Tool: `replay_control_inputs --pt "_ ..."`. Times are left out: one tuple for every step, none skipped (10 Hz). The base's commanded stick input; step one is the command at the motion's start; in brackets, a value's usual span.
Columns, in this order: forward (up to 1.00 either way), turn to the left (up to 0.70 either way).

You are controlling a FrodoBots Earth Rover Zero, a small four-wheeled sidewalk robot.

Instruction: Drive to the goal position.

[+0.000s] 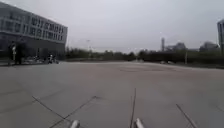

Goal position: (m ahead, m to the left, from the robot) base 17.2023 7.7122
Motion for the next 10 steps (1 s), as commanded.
replay_control_inputs --pt "1.0 0.42" --pt "1.0 0.42" --pt "1.0 0.42" --pt "1.0 0.42" --pt "1.0 0.12" --pt "1.0 0.02" --pt "1.0 0.02" --pt "1.0 0.02" --pt "1.0 0.02" --pt "1.0 0.02"
